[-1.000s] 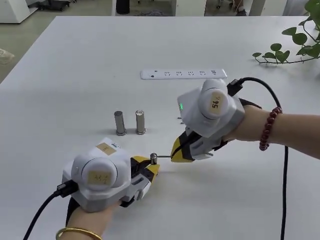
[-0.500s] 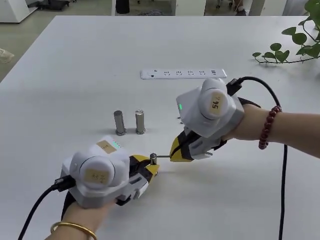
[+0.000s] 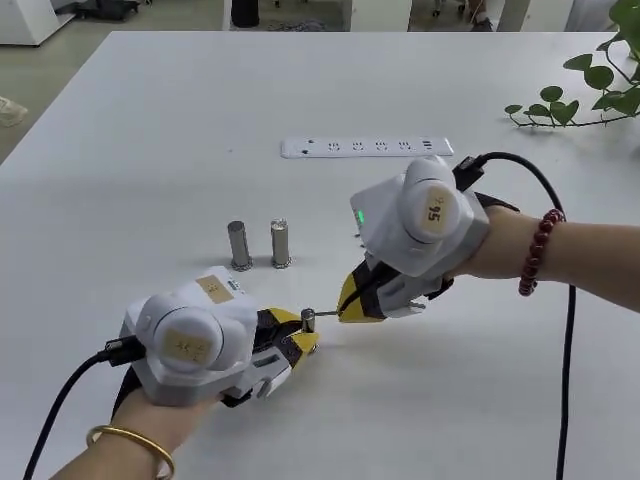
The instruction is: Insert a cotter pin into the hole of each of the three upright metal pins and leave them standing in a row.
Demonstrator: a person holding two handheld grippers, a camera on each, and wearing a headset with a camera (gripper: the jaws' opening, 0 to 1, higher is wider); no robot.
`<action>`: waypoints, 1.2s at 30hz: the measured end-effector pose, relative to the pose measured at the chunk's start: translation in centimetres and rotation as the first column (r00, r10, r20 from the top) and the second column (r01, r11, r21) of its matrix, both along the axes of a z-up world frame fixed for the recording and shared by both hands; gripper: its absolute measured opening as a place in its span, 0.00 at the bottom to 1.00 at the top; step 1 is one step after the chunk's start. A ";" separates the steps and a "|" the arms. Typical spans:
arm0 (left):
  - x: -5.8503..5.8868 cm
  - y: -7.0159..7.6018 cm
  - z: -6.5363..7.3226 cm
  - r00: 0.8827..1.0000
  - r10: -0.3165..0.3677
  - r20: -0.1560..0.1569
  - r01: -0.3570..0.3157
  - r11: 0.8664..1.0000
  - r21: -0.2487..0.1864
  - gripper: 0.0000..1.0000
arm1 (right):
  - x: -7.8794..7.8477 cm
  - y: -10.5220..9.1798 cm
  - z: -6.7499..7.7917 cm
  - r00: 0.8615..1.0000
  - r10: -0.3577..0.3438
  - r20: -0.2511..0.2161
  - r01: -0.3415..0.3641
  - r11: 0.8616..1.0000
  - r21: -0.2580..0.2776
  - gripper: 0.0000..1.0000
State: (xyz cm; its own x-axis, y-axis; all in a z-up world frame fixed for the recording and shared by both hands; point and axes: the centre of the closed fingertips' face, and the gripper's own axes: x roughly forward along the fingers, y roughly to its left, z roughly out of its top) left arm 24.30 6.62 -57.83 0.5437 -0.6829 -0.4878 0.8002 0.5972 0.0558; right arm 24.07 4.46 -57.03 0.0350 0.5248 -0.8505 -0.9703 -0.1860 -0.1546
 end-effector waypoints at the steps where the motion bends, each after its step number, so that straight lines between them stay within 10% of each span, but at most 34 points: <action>1: 0.0 0.0 0.0 1.000 -0.004 0.003 0.004 1.000 0.004 0.06 | 0.0 0.0 0.0 1.000 0.004 0.002 -0.004 1.000 -0.002 0.00; 17: -0.3 -0.2 -0.4 0.999 -0.053 0.001 0.052 0.998 0.027 0.06 | -0.6 0.4 0.1 0.994 0.109 -0.003 -0.109 0.994 0.013 0.00; 36: -0.4 -0.1 -0.7 0.999 0.024 -0.045 -0.024 1.000 0.001 0.06 | -0.6 0.3 0.1 0.999 0.042 -0.034 -0.041 0.999 0.017 0.00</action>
